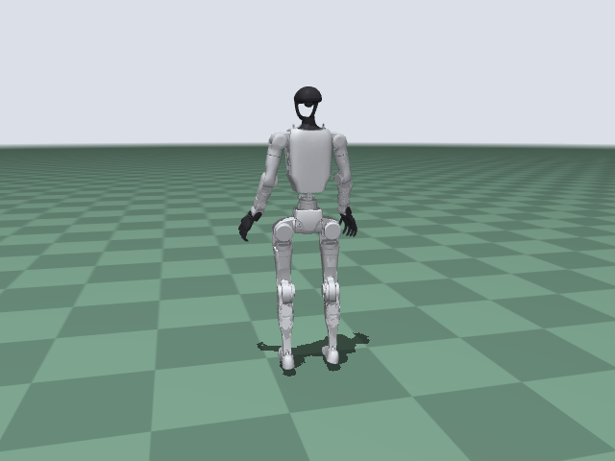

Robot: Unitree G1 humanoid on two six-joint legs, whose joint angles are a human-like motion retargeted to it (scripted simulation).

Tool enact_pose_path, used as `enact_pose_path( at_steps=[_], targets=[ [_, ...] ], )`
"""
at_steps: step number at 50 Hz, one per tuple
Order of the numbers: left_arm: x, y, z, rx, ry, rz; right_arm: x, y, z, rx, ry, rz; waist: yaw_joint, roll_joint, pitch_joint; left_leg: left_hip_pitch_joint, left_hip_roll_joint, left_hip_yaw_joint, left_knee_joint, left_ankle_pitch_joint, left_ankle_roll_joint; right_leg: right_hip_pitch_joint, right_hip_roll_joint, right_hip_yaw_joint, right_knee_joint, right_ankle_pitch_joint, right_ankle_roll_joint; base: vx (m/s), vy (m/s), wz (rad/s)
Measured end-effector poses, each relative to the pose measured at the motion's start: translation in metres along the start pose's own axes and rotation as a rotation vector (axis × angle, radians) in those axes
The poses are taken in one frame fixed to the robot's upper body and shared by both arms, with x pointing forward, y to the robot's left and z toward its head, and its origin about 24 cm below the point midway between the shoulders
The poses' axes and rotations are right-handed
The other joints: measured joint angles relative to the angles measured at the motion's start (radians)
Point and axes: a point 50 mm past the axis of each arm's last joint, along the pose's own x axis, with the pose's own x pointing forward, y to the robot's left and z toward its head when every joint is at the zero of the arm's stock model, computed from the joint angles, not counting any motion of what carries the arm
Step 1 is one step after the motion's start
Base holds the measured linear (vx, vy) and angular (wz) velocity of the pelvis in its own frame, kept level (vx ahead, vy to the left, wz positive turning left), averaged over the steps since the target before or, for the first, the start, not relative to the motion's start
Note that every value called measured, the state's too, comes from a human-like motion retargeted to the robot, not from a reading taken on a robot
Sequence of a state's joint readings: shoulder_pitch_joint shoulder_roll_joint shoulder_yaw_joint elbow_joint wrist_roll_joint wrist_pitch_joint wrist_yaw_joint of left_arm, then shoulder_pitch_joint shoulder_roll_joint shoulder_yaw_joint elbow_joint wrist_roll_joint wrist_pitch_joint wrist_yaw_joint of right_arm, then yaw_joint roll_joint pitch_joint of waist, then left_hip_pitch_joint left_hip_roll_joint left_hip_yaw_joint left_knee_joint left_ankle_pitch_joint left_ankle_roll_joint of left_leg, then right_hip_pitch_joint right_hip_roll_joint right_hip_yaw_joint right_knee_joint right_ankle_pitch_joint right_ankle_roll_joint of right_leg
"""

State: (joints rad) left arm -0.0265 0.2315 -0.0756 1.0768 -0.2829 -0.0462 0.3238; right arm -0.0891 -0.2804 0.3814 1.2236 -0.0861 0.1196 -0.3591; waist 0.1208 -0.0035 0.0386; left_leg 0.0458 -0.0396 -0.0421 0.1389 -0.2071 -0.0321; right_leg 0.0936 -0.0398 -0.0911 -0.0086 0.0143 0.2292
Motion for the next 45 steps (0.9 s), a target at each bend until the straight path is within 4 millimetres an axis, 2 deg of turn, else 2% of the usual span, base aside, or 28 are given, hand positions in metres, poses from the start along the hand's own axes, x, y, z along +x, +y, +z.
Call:
enact_pose_path(
  at_steps=[5,7,10,13,18,23,28,36,40,45],
  targets=[
    [-0.017,-0.002,-0.062,0.395,0.100,-0.110,-0.005,0.008,0.012,0.140,-0.076,0.036,-0.037,-0.003,-0.026,0.018,-0.001,-0.002,-0.044,0.022,-0.005,-0.011,0.001,0.009,0.014,-0.019,-0.011,0.10,0.05,-0.08],
    [-0.025,-0.002,-0.078,0.445,0.124,-0.149,-0.009,0.010,0.017,0.196,-0.136,0.041,-0.036,-0.006,-0.032,0.026,0.002,0.008,-0.057,0.017,-0.019,-0.017,0.003,0.017,0.025,-0.033,-0.012,0.09,0.05,-0.20],
    [-0.033,0.001,-0.096,0.389,0.182,-0.146,-0.015,0.013,0.020,0.235,-0.210,0.043,-0.018,-0.013,-0.039,0.037,0.004,0.027,-0.071,0.007,-0.028,-0.041,0.003,0.029,0.069,-0.060,-0.001,0.09,0.04,-0.29],
    [-0.040,0.002,-0.108,0.264,0.240,-0.094,-0.018,0.016,0.015,0.198,-0.230,0.029,-0.021,0.000,-0.042,0.049,0.009,0.031,-0.078,0.008,-0.033,-0.020,0.010,0.038,0.038,-0.047,-0.020,0.08,0.05,-0.11],
    [-0.042,0.003,-0.114,0.205,0.285,-0.058,-0.019,0.028,-0.006,0.157,-0.135,0.052,-0.032,0.010,-0.055,0.065,0.010,0.031,-0.095,0.009,-0.036,-0.009,0.011,0.033,0.032,-0.047,-0.022,0.07,0.04,0.00],
    [-0.032,0.000,-0.097,0.280,0.240,-0.108,-0.021,0.043,-0.032,0.167,0.048,0.086,-0.032,0.014,-0.060,0.069,0.007,0.023,-0.094,0.005,-0.032,-0.006,0.007,0.023,0.042,-0.059,-0.021,0.01,0.01,0.02],
    [-0.017,-0.007,-0.060,0.331,0.120,-0.156,-0.022,0.044,-0.040,0.201,0.098,0.074,-0.025,0.019,-0.059,0.072,0.005,0.017,-0.091,0.003,-0.028,0.004,0.005,0.018,0.035,-0.059,-0.022,0.00,0.00,0.00],
    [-0.004,-0.018,-0.004,0.300,-0.056,-0.172,-0.015,0.027,-0.019,0.255,-0.005,0.060,-0.051,0.024,-0.067,0.071,0.001,0.007,-0.085,-0.001,-0.026,0.010,0.001,0.008,0.034,-0.068,-0.020,0.00,0.00,0.00],
    [-0.002,-0.025,0.013,0.289,-0.102,-0.197,-0.011,0.021,-0.006,0.264,-0.056,0.089,-0.061,0.027,-0.073,0.069,0.000,0.010,-0.081,-0.003,-0.025,0.007,0.001,0.011,0.039,-0.075,-0.021,0.00,0.00,0.00],
    [-0.004,-0.035,0.025,0.268,-0.142,-0.226,-0.009,0.016,0.011,0.269,-0.117,0.093,-0.069,0.031,-0.072,0.070,0.003,0.014,-0.080,-0.007,-0.026,0.004,0.002,0.014,0.049,-0.092,-0.026,0.00,0.00,0.00]
  ],
)
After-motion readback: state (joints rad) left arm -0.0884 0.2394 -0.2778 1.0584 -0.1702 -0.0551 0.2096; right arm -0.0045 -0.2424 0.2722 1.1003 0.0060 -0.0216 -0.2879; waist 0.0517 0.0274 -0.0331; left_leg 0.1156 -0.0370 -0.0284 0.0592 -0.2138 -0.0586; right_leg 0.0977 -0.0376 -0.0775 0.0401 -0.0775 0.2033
